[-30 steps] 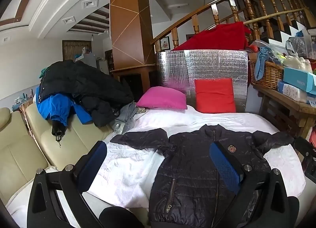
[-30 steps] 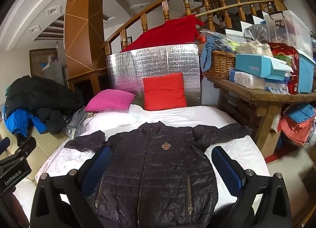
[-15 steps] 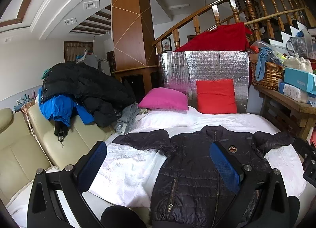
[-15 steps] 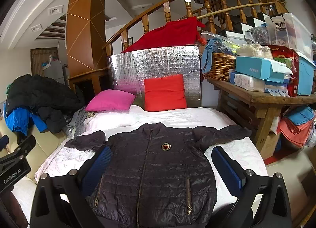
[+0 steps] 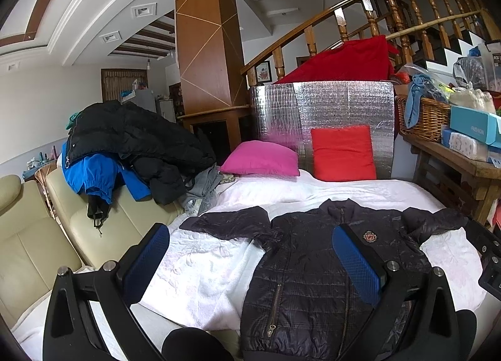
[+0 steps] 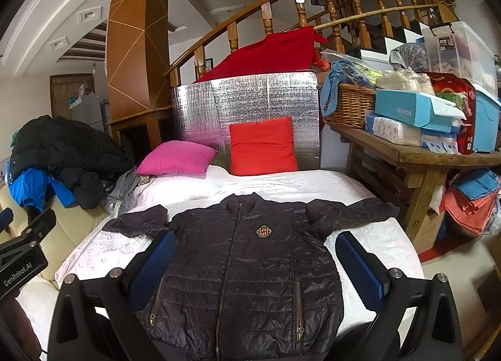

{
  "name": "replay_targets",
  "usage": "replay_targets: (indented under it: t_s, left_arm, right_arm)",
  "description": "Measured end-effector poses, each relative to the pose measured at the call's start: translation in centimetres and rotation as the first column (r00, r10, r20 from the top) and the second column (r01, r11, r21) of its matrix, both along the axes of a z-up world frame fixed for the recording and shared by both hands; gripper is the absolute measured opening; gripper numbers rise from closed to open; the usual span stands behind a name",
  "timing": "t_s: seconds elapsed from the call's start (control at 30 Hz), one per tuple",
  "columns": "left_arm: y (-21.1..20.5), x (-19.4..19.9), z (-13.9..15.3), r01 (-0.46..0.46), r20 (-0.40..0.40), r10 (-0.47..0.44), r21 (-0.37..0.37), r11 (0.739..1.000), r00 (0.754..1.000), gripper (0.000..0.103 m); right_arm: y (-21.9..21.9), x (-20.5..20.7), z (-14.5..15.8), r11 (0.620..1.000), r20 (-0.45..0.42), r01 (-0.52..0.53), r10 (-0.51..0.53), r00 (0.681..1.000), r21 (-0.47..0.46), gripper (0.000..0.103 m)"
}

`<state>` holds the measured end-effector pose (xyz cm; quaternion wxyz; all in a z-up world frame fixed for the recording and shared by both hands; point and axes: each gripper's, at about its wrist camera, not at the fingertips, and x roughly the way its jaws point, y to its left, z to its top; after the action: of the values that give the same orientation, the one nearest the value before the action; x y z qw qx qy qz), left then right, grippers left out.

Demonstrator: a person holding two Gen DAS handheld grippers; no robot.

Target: Fold large clothes

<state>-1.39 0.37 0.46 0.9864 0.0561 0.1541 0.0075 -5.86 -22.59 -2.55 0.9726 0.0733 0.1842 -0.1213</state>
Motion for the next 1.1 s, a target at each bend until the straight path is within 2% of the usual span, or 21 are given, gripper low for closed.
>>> replay_targets:
  t_s: [1.1]
  left_arm:
    - [-0.1,0.33,-0.34,0.012,-0.027,-0.012,0.002,1.0,1.0,0.103]
  right_arm:
    - [0.15,0.09,-0.25,1.0,-0.01,-0.002,0.002,1.0,-0.008,0.103]
